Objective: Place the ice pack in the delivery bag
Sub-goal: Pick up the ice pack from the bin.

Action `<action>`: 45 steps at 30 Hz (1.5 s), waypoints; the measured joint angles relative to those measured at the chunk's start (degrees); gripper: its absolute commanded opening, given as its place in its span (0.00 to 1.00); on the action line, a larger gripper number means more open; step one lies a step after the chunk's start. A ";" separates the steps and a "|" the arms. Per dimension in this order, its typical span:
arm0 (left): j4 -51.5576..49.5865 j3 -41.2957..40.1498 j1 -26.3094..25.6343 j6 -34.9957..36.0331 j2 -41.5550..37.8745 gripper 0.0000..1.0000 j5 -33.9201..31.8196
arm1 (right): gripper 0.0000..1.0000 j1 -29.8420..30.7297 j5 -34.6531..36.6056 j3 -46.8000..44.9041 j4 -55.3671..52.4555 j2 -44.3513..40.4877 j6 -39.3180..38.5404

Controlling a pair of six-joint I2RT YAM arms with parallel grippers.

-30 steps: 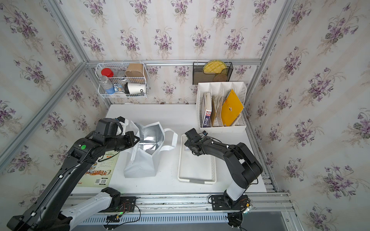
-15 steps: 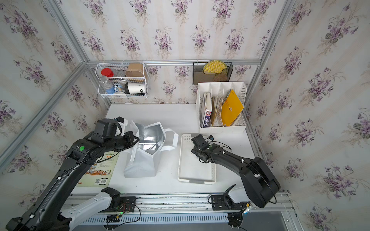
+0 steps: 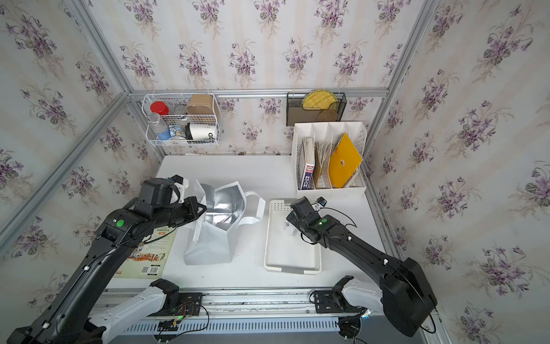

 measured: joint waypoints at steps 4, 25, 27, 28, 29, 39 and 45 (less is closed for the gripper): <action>0.02 -0.09 0.00 -0.13 0.02 0.00 0.02 | 0.91 1.79 1.25 4.20 -1.51 6.97 0.70; -0.04 -0.09 0.00 -0.33 -0.11 0.00 -0.46 | 0.78 2.78 2.86 4.37 0.35 19.58 2.14; -0.04 -0.09 0.00 -0.33 -0.11 0.00 -0.46 | 0.76 2.93 3.10 3.76 1.36 20.11 2.12; -0.07 -0.09 0.00 -0.33 -0.11 0.00 -0.46 | 0.75 2.93 3.30 3.48 1.66 20.41 2.12; -0.09 -0.09 0.00 -0.33 -0.15 0.00 -0.46 | 0.74 2.93 3.48 3.17 2.03 20.79 2.08; -0.70 -0.09 0.00 -0.33 -1.42 0.00 -0.98 | 0.55 2.93 6.86 1.92 3.23 21.81 0.66; -1.14 -0.09 0.00 -0.33 -1.42 0.00 -1.14 | 0.43 2.93 7.02 0.83 0.46 18.27 -0.48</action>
